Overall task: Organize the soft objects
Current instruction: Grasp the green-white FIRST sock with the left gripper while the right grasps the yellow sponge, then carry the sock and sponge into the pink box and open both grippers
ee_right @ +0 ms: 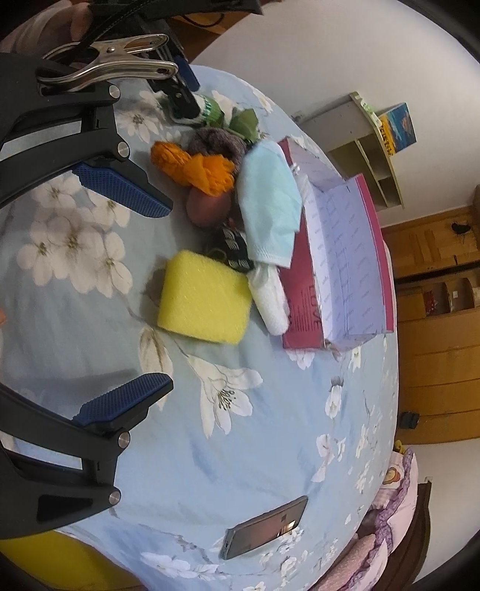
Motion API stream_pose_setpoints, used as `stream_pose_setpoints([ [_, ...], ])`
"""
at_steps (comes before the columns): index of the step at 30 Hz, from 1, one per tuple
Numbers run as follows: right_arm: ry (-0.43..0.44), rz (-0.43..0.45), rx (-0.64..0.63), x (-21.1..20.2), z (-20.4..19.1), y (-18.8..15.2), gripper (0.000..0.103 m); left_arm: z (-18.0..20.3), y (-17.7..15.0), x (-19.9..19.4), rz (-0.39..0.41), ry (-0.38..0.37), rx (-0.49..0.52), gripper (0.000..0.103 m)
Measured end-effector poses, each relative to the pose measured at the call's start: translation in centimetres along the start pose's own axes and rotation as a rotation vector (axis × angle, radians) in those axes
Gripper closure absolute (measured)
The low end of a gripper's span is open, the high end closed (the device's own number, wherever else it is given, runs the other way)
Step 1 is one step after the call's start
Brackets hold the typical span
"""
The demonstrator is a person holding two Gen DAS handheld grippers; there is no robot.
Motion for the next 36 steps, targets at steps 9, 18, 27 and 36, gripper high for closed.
stream_pose_setpoints([
  [9,0.034,-0.055,-0.006,2.5,0.3,0.7,0.016,0.1,0.0,0.9,-0.012,0.005,0.001,0.031],
  [18,0.038,-0.082,-0.021,4.3,0.0,0.6,0.016,0.1,-0.1,1.7,-0.032,-0.027,-0.010,0.052],
  [27,0.083,-0.098,0.026,4.9,0.4,0.1,0.045,-0.4,-0.4,-0.8,0.017,-0.045,-0.003,0.061],
  [36,0.100,-0.052,0.062,2.7,0.6,-0.1,0.049,-0.8,-0.1,-3.0,0.052,-0.058,-0.012,0.061],
])
Point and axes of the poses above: each gripper's, at about its wrist camera, not at the fingertips, and x roughly the way its jaws point, z to its right, y to its top, the point moved 7 cm from there along x, roughly the way its jaws point, and after that the axes turned 13 degrees about -x, right-handed, at the moved point
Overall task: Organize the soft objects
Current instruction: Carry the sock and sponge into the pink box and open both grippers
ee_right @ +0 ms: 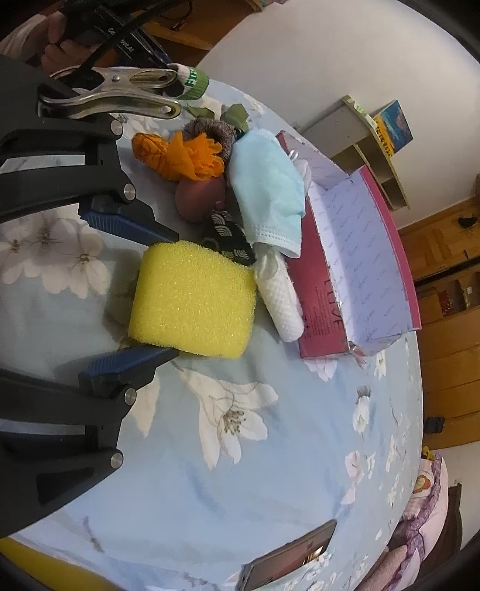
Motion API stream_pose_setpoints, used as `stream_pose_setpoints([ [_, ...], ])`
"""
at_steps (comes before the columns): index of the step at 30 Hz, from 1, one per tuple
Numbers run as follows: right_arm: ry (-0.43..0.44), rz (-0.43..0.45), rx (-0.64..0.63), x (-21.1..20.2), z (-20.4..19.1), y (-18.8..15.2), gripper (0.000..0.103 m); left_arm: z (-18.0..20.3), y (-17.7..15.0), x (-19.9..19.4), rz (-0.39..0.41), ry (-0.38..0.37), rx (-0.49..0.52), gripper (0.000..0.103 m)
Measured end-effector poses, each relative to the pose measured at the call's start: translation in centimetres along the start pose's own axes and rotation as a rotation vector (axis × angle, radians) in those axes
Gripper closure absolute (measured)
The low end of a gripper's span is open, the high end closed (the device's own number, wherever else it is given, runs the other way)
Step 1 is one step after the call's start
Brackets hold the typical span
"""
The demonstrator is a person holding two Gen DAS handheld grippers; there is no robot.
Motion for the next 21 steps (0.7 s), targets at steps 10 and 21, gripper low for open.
stream_pose_setpoints([
  [10,-0.022,0.053,-0.026,-3.3,-0.5,0.0,0.049,1.1,0.6,-1.6,0.021,-0.038,0.012,0.061],
  [21,-0.016,0.083,-0.094,-5.1,-1.6,2.3,0.049,4.8,4.2,-2.2,0.030,-0.116,0.069,0.061],
])
Point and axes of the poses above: each gripper's, at about its wrist camera, not at the fingertips, and x roughly the way its jaws point, z to its right, y to its top, the point moved 7 cm from there along x, roughly the way its jaws point, and after that the axes turned 13 degrees about -x, right-handed, at the moved point
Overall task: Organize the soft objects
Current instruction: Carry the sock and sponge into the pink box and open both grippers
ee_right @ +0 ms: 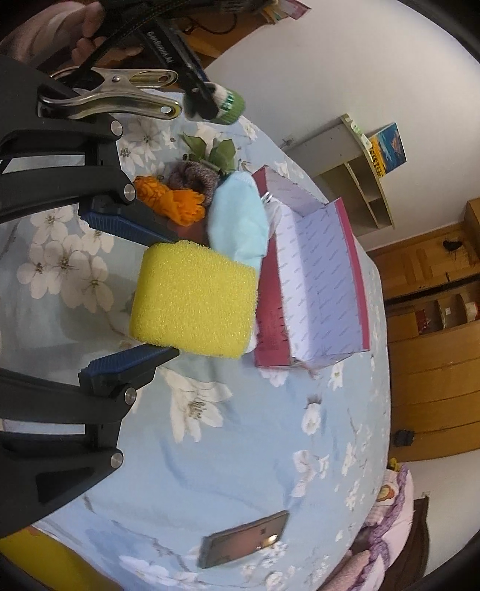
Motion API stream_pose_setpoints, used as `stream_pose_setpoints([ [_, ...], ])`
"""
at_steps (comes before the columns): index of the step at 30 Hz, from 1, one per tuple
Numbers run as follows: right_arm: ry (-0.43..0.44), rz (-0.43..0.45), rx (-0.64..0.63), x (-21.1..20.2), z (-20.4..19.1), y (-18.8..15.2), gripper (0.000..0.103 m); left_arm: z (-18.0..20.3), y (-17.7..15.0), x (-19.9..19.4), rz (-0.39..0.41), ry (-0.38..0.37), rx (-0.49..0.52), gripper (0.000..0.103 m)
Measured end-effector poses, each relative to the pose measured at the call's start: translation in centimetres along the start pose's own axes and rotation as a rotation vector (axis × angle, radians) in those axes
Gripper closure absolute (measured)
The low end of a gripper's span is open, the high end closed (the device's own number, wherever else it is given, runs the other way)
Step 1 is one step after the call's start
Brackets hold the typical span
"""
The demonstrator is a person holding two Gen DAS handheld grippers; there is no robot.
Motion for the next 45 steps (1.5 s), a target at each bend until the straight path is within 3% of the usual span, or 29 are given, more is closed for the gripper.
stream_pose_setpoints([
  [9,0.012,0.014,-0.065,0.8,-0.1,4.3,0.049,1.9,4.6,2.4,-0.009,-0.025,0.014,0.061],
  [19,0.018,0.014,-0.052,4.3,1.9,8.4,0.049,3.6,7.3,7.4,-0.050,-0.024,0.043,0.061],
  [30,0.007,0.003,-0.048,9.4,2.9,10.7,0.049,3.5,8.4,14.3,-0.128,0.012,0.045,0.061],
  [45,-0.008,-0.067,-0.051,13.9,4.3,11.1,0.049,2.7,7.9,18.9,-0.182,0.033,0.014,0.061],
])
Point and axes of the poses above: each gripper's, at about its wrist camera, not at the fingertips, and x roughly the way its jaws point, z to its right, y to its top, the point moved 7 cm from there along x, roughly the way its jaws point, and after that the axes turned 13 degrees about -x, right-handed, at the moved point
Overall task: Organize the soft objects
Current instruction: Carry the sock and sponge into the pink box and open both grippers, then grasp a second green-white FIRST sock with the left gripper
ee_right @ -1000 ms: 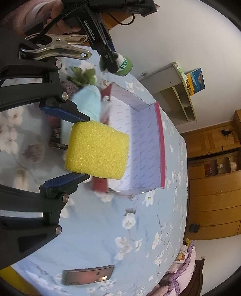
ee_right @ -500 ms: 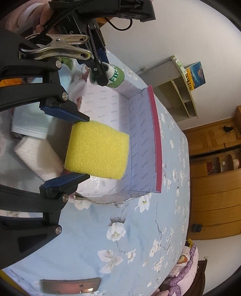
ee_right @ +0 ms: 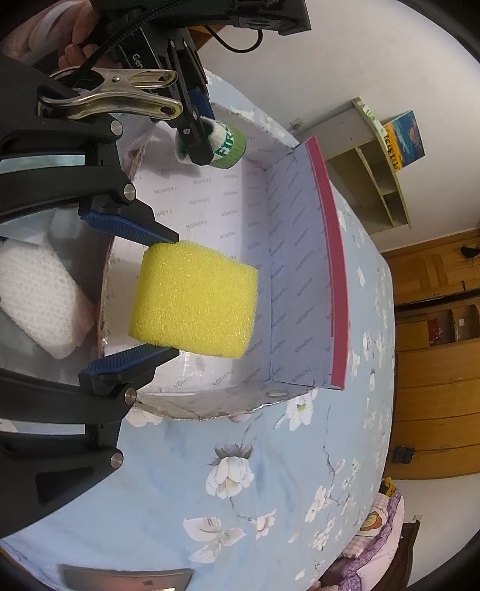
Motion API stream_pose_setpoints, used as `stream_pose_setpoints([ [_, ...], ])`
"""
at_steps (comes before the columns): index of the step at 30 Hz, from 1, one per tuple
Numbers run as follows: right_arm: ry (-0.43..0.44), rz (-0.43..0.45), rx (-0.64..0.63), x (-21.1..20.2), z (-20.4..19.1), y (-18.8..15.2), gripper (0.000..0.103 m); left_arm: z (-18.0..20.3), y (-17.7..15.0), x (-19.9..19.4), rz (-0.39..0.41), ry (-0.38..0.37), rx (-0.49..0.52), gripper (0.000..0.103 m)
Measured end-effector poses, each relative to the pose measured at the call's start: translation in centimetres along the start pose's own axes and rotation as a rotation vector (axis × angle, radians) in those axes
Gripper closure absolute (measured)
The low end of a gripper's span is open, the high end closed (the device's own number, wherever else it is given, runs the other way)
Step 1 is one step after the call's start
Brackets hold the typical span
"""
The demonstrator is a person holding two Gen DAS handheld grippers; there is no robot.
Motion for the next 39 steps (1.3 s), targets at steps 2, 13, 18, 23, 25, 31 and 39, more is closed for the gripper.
stream_pose_setpoints([
  [2,-0.002,-0.010,0.004,0.4,0.1,-0.1,0.049,-0.1,-0.1,0.4,0.000,0.009,0.008,0.061],
  [13,-0.027,-0.022,0.028,1.4,0.4,0.0,0.048,0.8,-0.5,1.2,-0.015,-0.012,0.052,0.052],
  [18,-0.024,-0.013,0.055,1.3,0.5,0.3,0.044,1.0,-0.4,0.6,-0.024,-0.047,0.051,0.045],
  [23,-0.028,-0.010,0.062,1.1,0.6,0.5,0.039,1.1,-0.1,-0.3,-0.007,-0.052,0.052,0.040],
  [25,-0.032,0.002,0.056,0.7,0.7,0.7,0.036,1.1,0.1,-0.8,0.008,-0.055,0.044,0.040],
  [31,-0.021,0.046,0.068,-1.1,0.7,1.1,0.035,1.2,0.3,-2.5,0.028,-0.039,0.035,0.040],
  [39,0.016,0.060,0.046,-4.1,-1.1,-0.6,0.035,1.4,-0.5,-5.9,0.056,-0.037,0.040,0.040],
])
Point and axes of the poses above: each gripper's, at about its wrist camera, not at the fingertips, and x roughly the way its jaws point, z to its right, y to its top, the point moved 7 cm from there along x, roughly the way its jaws point, and after that the axes turned 13 degrees about -x, right-handed, at the moved point
